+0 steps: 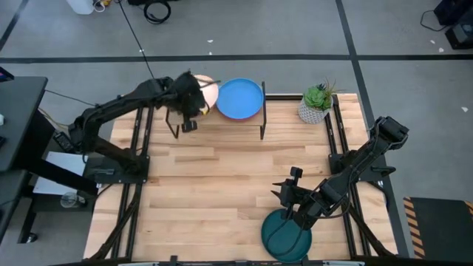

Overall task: Place and stack plates onto a shelf
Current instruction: Stack the light orange plate on top of the brown plate on the shelf, then stack the dark green plate on top of the blue plate on the shelf

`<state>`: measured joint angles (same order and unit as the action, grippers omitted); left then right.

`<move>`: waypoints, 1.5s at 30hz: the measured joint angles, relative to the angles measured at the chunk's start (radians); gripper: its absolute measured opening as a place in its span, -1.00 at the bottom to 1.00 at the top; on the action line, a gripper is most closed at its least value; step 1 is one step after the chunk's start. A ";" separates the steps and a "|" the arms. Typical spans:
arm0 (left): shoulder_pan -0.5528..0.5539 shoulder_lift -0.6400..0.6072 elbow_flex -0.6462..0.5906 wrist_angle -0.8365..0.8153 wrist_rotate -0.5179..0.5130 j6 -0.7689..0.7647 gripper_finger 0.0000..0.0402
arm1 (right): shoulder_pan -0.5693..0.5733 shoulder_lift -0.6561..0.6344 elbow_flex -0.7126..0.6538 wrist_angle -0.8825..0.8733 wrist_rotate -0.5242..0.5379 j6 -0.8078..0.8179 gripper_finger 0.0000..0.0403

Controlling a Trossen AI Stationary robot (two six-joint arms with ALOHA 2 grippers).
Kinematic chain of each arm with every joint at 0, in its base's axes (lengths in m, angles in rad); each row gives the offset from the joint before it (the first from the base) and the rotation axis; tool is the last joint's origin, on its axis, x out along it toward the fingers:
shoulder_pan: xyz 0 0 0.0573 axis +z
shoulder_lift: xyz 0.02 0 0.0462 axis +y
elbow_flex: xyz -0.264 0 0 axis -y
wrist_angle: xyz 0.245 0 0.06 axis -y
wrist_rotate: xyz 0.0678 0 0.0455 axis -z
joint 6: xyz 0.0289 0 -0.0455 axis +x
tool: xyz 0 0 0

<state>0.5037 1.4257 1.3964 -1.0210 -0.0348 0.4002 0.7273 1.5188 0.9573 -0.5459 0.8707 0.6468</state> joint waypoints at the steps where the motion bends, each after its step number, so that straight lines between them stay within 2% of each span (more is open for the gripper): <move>1: 0.026 0.009 0.000 -0.002 0.012 0.004 -0.95 | 0.000 0.000 0.000 0.000 0.000 0.000 -0.39; 4: 0.067 0.035 0.000 -0.012 0.018 0.008 -0.95 | 0.000 0.000 0.000 -0.001 -0.003 -0.002 -0.39; 7: 0.085 0.059 0.000 -0.028 0.022 -0.011 -0.84 | 0.000 0.000 0.000 -0.001 -0.004 -0.003 -0.39; 17: 0.003 0.047 0.042 -0.033 0.024 -0.025 -0.15 | 0.000 0.000 0.000 -0.002 -0.005 -0.010 -0.39; 23: -0.085 0.031 0.103 -0.042 0.003 -0.054 -0.05 | 0.000 0.000 0.000 0.001 -0.013 -0.011 -0.39; 25: -0.119 0.032 0.103 -0.046 0.046 -0.086 -0.05 | 0.000 0.000 0.000 0.004 -0.035 -0.009 -0.39; 29: -0.229 0.046 0.103 -0.038 0.171 -0.133 -0.05 | -0.013 0.000 0.000 0.004 -0.154 0.022 -0.39; 32: -0.353 0.046 0.081 0.018 0.174 -0.162 -0.05 | -0.035 0.000 0.000 0.005 -0.290 0.053 -0.39; 35: -0.477 0.041 0.017 0.121 0.156 -0.180 -0.05 | -0.048 0.001 0.000 0.000 -0.385 0.068 -0.39; 39: -0.619 0.042 -0.077 0.242 0.081 -0.209 -0.05 | -0.078 0.006 0.000 -0.051 -0.472 0.085 -0.39; 45: -0.757 0.045 -0.238 0.338 -0.015 -0.293 -0.05 | -0.141 0.111 0.003 -0.039 -0.615 0.095 -0.38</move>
<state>-0.2531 1.4708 1.1586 -0.6827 -0.0493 0.1077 0.5860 1.6294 0.9600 -0.5849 0.2562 0.7417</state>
